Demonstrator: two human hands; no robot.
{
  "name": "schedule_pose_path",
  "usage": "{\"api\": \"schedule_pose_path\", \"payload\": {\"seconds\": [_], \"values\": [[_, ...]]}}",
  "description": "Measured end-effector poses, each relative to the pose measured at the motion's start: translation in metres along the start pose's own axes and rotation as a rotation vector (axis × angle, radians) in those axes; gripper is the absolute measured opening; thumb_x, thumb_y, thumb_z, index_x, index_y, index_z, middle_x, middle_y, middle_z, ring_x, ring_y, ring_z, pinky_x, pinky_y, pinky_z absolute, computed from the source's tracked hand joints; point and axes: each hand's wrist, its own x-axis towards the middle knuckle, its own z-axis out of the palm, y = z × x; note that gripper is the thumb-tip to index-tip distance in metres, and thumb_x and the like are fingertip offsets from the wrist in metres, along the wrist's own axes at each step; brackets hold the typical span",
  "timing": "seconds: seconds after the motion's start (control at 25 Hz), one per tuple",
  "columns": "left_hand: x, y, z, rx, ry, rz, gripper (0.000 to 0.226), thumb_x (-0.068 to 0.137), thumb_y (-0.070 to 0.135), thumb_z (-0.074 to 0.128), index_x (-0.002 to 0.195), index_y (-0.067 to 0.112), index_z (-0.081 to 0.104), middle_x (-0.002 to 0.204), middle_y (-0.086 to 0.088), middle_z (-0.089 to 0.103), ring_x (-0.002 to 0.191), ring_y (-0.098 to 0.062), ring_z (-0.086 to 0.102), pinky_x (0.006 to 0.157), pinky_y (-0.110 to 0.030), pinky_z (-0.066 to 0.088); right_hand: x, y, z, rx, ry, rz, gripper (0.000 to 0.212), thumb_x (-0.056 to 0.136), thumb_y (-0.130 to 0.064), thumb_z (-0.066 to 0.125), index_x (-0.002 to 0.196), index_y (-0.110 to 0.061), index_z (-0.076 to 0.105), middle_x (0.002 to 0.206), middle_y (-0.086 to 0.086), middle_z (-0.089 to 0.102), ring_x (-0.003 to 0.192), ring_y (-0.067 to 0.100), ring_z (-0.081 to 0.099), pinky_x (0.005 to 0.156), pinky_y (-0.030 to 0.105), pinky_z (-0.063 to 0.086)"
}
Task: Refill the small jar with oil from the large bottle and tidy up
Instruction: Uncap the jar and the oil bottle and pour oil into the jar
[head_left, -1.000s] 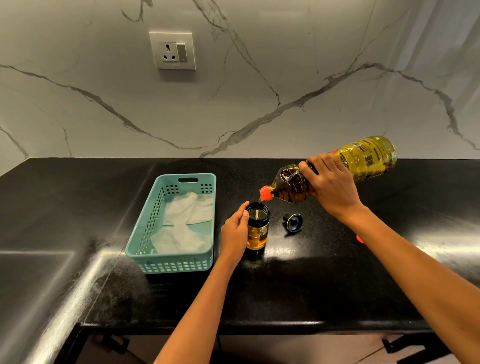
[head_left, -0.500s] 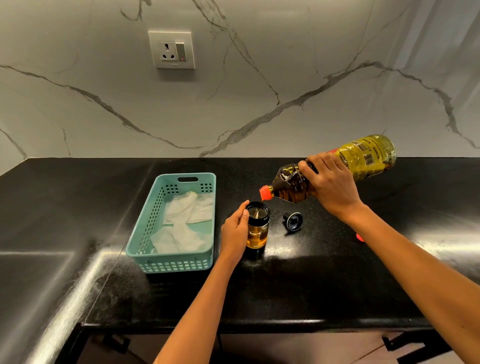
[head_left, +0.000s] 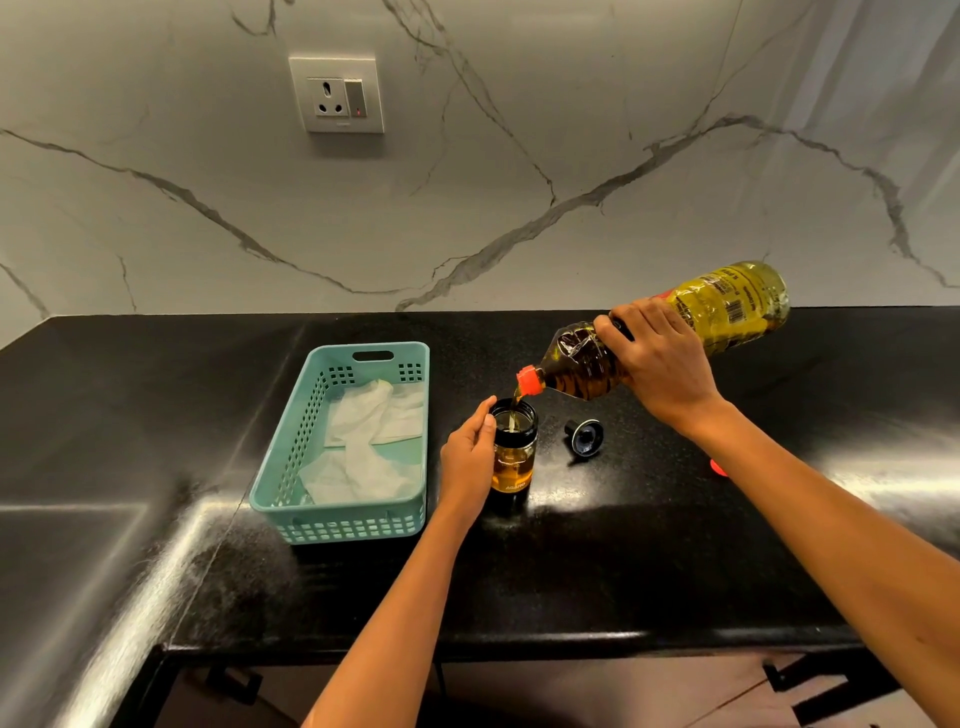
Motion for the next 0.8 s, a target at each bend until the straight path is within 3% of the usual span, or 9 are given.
{"api": "schedule_pose_path", "payload": {"seconds": [0.8], "values": [[0.0016,-0.0022,-0.0004,-0.003,-0.003,0.0,0.033,0.097,0.018,0.042,0.128,0.021,0.053,0.124,0.0,0.059,0.112,-0.009,0.053,0.098,-0.03,0.042,-0.0032,-0.0016,0.0019,0.003,0.028,0.005,0.053,0.065,-0.007,0.077,0.11,-0.005,0.05,0.099,0.02,0.06,0.091,0.035,0.057,0.085,0.042,0.047]]}}
